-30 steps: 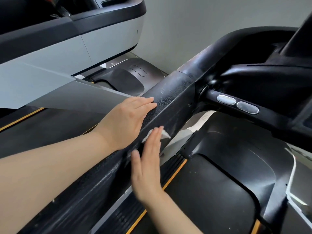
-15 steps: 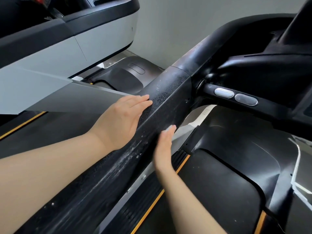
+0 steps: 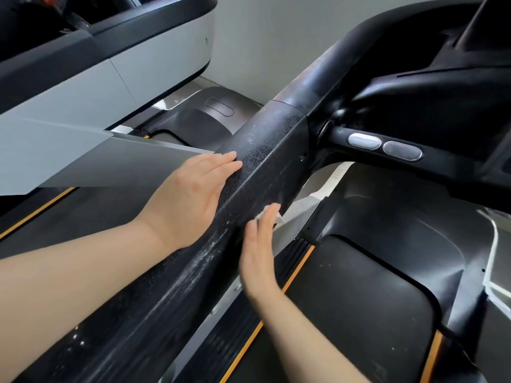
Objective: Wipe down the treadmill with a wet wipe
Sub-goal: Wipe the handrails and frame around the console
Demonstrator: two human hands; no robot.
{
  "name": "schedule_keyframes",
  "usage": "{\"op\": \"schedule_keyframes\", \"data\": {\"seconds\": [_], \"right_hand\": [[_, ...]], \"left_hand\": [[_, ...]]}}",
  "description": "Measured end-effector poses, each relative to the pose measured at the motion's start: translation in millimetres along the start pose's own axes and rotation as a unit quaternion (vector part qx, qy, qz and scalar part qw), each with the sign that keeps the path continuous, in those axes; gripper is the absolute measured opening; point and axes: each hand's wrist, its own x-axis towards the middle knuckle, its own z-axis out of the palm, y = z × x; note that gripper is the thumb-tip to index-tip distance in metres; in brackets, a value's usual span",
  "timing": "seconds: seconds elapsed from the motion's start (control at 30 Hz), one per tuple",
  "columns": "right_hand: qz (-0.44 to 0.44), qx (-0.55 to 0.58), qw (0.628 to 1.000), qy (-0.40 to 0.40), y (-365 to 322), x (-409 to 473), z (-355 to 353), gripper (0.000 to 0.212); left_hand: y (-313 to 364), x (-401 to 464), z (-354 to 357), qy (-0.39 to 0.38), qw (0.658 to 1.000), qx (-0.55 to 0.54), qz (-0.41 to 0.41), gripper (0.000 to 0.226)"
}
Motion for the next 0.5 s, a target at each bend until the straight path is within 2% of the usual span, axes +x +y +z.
{"op": "schedule_keyframes", "data": {"seconds": [0.07,0.1,0.17,0.2,0.23,0.37,0.4,0.47,0.5], "right_hand": [[-0.039,-0.012,0.999,0.001,6,2,-3,0.066],[0.004,-0.002,1.000,0.007,12,20,-7,0.073],[0.164,0.023,0.985,0.053,11,60,-23,0.106],[0.203,0.038,0.976,0.063,10,69,-28,0.114],[0.194,0.043,0.978,0.065,3,62,-26,0.113],[0.005,0.003,0.999,-0.039,-1,-26,0,0.065],[-0.039,-0.035,0.998,-0.036,10,-44,2,0.064],[-0.096,-0.113,0.988,0.043,29,-44,-1,0.062],[-0.099,-0.117,0.984,0.092,31,-37,-6,0.054]], "left_hand": [[0,0,-1,-0.003,1.000,-0.002,-0.001,0.045],[0,1,-1,-0.007,1.000,-0.003,-0.002,0.046],[1,1,-2,-0.011,1.000,-0.004,-0.002,0.046],[1,1,-2,-0.009,1.000,-0.003,-0.002,0.046],[1,0,-2,-0.008,1.000,-0.002,-0.002,0.046],[0,1,-3,-0.011,1.000,0.000,-0.003,0.046],[1,2,-3,-0.012,1.000,0.000,-0.004,0.046],[2,2,-4,-0.014,1.000,-0.001,-0.003,0.045],[2,2,-4,-0.015,1.000,-0.002,-0.004,0.045]]}}
